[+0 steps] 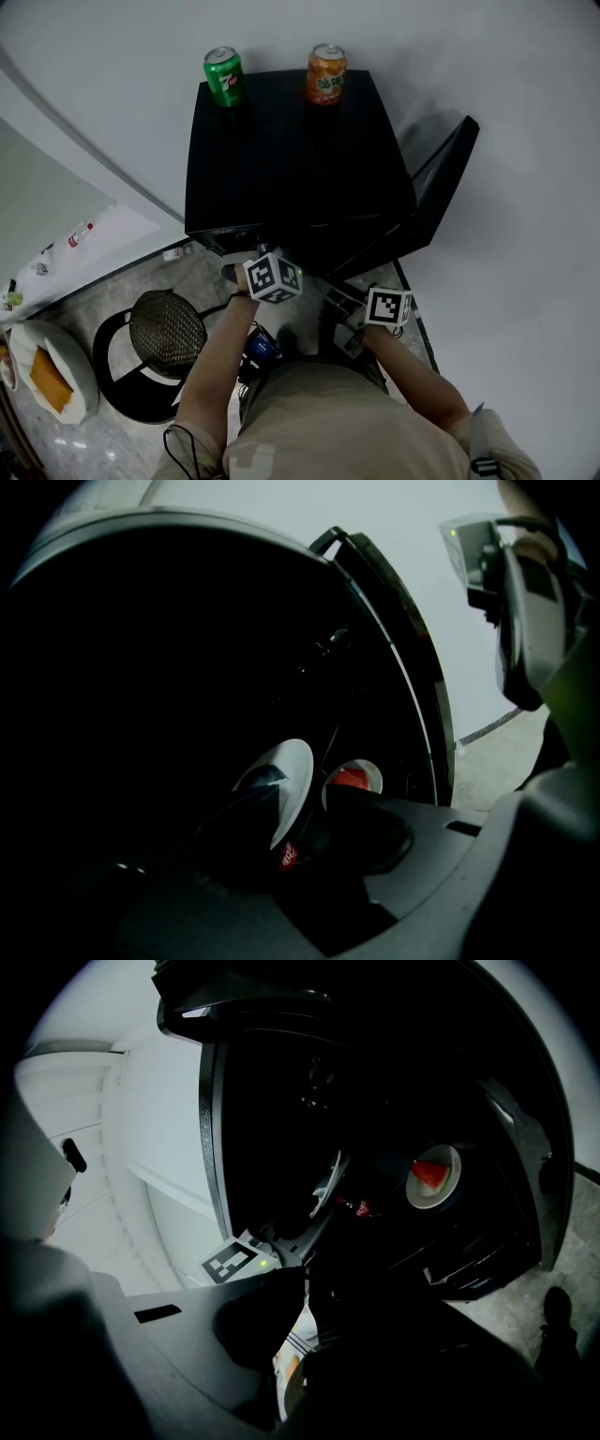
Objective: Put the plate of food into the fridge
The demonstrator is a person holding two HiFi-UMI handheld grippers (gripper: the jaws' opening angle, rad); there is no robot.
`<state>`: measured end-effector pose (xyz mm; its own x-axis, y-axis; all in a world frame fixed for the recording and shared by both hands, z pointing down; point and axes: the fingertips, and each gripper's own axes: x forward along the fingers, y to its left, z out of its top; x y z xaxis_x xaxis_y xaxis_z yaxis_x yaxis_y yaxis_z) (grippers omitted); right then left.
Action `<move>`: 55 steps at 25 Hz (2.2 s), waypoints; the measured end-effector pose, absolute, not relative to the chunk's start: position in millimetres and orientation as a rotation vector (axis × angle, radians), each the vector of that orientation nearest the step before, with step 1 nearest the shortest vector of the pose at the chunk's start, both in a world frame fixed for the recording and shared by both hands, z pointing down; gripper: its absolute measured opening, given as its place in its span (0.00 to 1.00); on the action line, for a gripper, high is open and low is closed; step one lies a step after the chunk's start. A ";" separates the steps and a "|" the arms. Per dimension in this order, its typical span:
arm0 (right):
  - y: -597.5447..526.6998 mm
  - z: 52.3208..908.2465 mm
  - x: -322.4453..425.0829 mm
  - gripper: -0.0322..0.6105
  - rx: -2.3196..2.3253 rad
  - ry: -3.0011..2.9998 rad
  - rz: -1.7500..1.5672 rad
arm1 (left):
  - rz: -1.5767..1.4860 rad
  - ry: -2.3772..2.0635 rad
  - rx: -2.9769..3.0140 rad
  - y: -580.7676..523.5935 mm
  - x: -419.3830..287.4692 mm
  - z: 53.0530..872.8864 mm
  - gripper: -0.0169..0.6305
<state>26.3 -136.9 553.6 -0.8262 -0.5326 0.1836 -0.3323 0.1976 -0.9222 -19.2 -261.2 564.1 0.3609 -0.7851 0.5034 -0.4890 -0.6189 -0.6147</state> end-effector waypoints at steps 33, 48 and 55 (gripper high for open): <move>-99.1 531.6 -30.9 0.10 -0.793 2.723 -1.408 | -0.931 0.999 -2.561 -153.5 -50.5 556.7 0.04; -54.7 519.8 5.9 0.09 -0.934 2.741 -1.287 | -0.795 1.008 -2.666 -89.8 -20.8 532.0 0.04; -32.4 502.9 58.2 0.09 -0.875 2.720 -1.242 | -0.736 1.075 -2.709 -63.6 34.5 508.6 0.04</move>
<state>58.2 -32.4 502.9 -0.8419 -0.5007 0.2011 -0.4799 0.5246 -0.7032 34.5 -63.6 508.6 0.6261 -0.6747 0.3908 -0.6087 -0.7362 -0.2957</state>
